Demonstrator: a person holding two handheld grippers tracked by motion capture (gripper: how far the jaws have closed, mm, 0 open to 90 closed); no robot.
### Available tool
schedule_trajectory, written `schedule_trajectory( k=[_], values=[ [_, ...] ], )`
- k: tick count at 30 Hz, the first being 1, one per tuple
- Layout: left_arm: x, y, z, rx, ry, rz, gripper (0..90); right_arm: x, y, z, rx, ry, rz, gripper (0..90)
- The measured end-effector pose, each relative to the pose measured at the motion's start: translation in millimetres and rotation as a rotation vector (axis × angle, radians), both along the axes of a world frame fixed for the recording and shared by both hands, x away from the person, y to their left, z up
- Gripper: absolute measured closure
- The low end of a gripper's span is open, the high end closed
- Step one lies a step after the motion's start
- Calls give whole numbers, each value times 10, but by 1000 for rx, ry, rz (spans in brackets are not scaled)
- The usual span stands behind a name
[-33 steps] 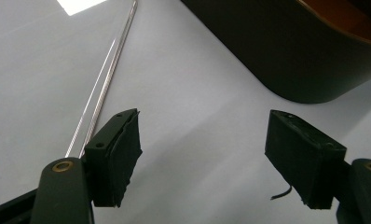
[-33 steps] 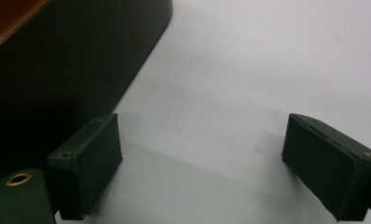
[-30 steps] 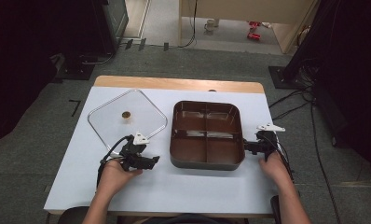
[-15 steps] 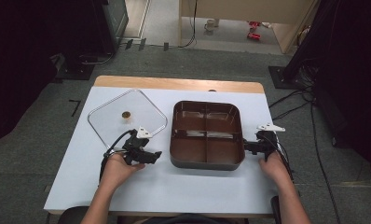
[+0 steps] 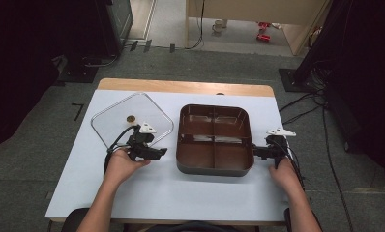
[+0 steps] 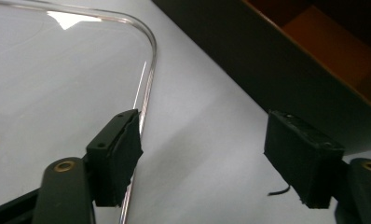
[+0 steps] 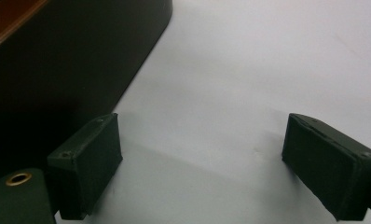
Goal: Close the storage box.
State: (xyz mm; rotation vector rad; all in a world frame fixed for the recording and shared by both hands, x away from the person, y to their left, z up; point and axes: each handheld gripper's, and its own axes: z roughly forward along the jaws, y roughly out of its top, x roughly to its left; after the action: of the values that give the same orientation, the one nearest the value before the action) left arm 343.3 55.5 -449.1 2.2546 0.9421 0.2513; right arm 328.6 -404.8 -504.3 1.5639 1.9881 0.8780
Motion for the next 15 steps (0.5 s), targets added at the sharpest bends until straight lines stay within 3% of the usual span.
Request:
schedule_trajectory(
  k=[4, 7, 15],
  values=[
    [72, 44, 20, 6, 1, 24, 274, 0, 0, 0, 0, 0, 0, 111],
    [137, 104, 30, -16, 5, 49, 278, 0, 0, 0, 0, 0, 0, 111],
    [267, 190, 91, -14, -20, 66, 303, 0, 0, 0, 0, 0, 0, 111]
  ],
)
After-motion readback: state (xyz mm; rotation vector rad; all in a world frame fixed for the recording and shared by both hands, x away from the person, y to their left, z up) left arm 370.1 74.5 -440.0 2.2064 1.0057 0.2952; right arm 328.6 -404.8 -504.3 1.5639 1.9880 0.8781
